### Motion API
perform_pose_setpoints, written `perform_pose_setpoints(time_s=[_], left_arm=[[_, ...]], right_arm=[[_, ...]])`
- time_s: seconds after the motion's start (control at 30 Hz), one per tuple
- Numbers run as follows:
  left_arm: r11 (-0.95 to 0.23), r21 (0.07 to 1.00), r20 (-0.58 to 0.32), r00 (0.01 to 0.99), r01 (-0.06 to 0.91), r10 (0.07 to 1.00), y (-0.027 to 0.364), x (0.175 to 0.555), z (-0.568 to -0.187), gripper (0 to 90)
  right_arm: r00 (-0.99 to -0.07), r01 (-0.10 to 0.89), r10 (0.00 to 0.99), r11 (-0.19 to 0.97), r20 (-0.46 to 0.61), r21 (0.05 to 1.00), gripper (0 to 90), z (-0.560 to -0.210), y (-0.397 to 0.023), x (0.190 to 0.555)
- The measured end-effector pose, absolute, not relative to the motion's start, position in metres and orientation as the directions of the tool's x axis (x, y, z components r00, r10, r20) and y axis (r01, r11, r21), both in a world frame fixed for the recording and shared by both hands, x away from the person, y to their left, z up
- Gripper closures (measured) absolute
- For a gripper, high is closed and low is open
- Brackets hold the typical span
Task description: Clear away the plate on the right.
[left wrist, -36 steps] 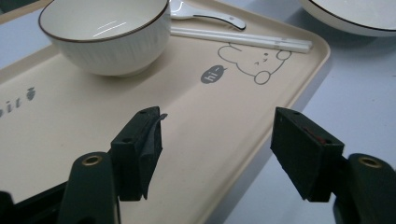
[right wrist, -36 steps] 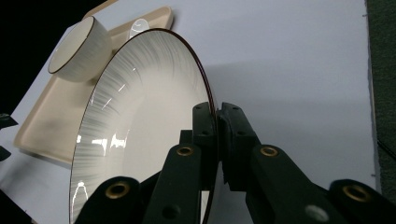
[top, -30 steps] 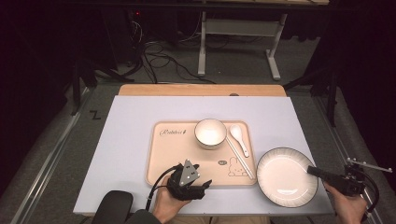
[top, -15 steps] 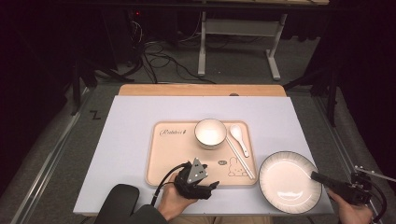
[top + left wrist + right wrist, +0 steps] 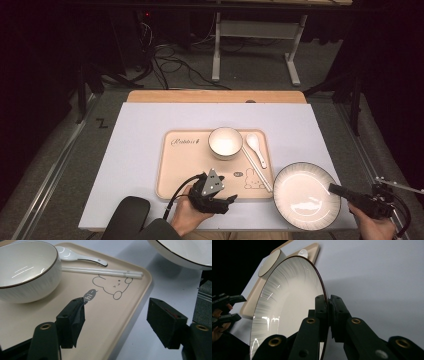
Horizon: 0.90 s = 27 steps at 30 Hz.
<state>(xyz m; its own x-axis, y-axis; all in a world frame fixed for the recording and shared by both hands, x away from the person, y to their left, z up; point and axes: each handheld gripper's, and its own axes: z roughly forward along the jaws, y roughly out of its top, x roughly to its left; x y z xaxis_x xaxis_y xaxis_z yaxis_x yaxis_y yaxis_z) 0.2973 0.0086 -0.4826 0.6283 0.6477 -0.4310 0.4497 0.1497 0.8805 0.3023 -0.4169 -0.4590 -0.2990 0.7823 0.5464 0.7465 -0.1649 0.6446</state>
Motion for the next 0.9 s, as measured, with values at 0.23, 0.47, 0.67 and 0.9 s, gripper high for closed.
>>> perform_pose_setpoints(time_s=[0.23,0.47,0.67,0.9], left_arm=[[0.165,0.873,-0.448,0.622,0.459,0.642,0.008,0.298,-0.481,29.5],[0.172,0.871,-0.452,0.611,0.461,0.650,0.010,0.297,-0.479,28.4],[0.191,0.871,-0.456,0.599,0.453,0.658,0.014,0.295,-0.477,28.0],[0.219,0.861,-0.474,0.569,0.459,0.671,0.020,0.293,-0.475,27.6]], right_arm=[[-0.336,0.750,0.772,-0.127,0.539,0.650,86.8,-0.455,-0.404,0.307],[-0.363,0.761,0.761,-0.091,0.537,0.642,86.7,-0.456,-0.392,0.316],[-0.400,0.765,0.743,-0.053,0.537,0.642,86.8,-0.456,-0.382,0.326],[-0.443,0.769,0.722,0.002,0.532,0.639,86.7,-0.456,-0.365,0.340]])
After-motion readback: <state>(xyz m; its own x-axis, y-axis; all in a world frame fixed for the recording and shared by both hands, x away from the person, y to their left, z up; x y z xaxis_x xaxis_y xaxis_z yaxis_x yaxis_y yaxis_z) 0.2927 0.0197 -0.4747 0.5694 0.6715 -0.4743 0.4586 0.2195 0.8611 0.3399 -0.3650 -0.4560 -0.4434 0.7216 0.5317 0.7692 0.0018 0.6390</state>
